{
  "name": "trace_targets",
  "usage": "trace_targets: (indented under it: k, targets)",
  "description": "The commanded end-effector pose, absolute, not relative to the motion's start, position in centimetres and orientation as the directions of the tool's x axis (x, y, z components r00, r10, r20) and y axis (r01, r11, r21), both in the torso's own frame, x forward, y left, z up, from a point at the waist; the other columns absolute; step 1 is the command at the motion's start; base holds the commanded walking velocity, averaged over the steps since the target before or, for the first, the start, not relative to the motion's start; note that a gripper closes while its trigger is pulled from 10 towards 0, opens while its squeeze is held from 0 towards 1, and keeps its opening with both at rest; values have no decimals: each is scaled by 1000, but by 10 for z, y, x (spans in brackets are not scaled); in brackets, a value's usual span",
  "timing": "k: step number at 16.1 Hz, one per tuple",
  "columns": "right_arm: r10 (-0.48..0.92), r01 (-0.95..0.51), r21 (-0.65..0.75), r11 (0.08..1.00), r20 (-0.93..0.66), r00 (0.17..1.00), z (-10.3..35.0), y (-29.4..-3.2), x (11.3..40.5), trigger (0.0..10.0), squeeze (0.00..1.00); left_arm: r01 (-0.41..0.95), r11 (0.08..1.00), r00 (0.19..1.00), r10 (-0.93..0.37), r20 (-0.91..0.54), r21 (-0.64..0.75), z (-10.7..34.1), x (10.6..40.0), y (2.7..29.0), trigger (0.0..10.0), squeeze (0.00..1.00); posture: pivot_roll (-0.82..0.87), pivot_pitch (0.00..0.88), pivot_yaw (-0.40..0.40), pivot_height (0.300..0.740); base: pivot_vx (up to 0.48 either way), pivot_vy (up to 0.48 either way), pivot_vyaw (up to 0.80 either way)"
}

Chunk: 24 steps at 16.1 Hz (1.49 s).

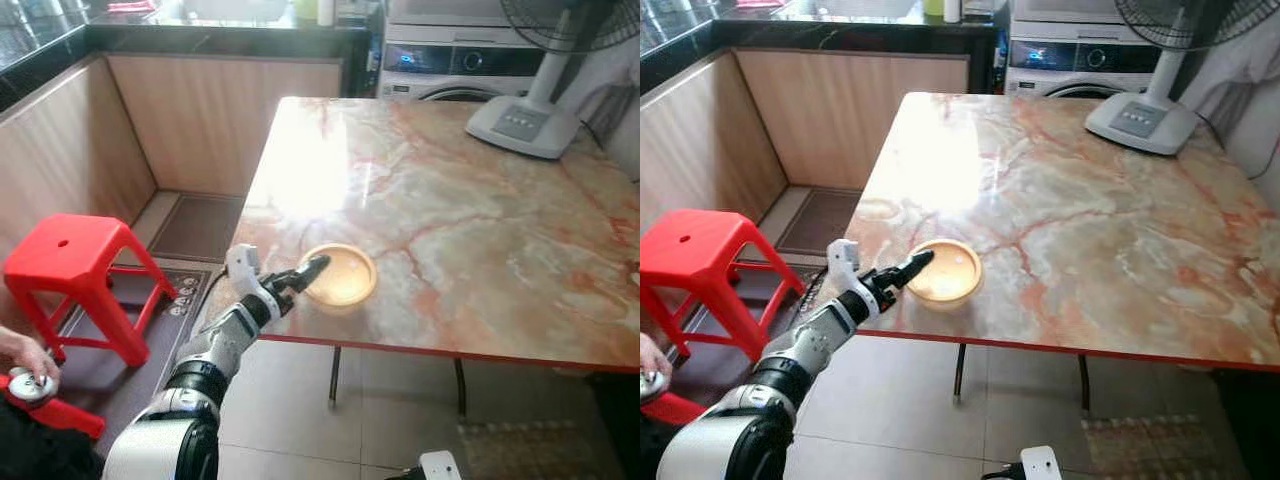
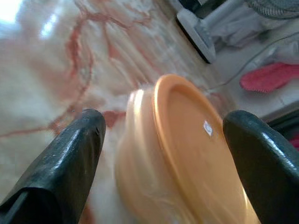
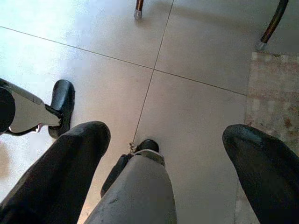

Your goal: Restocking fridge

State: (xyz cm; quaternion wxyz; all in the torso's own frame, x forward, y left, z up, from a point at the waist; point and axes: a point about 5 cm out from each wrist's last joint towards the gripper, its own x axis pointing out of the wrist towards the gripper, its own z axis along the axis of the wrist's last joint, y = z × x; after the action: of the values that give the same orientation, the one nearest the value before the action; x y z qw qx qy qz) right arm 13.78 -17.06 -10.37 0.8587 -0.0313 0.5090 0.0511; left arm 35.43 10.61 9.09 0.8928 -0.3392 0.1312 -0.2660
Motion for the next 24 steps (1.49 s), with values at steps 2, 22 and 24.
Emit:
trace_targets:
  k: [2, 22, 24]
  targets:
    - [50, -108, -3, 994, -874, 484, -103, -172, 138, 10000, 0, 420, 620, 792, -607, -66, -663, 92, 355, 100, 10000, 0, 5, 0, -9, 740, 0, 0, 0]
    - [38, -131, -27, 991, -882, 470, -103, -178, 138, 10000, 0, 403, 645, 828, -559, -41, -649, 91, 359, 107, 0, 0, -5, 0, -29, 740, 0, 0, 0]
    - [40, -138, -29, 990, -882, 470, -103, -178, 138, 10000, 0, 399, 634, 831, -555, -30, -662, 89, 357, 108, 0, 0, -6, 0, -30, 740, 0, 0, 0]
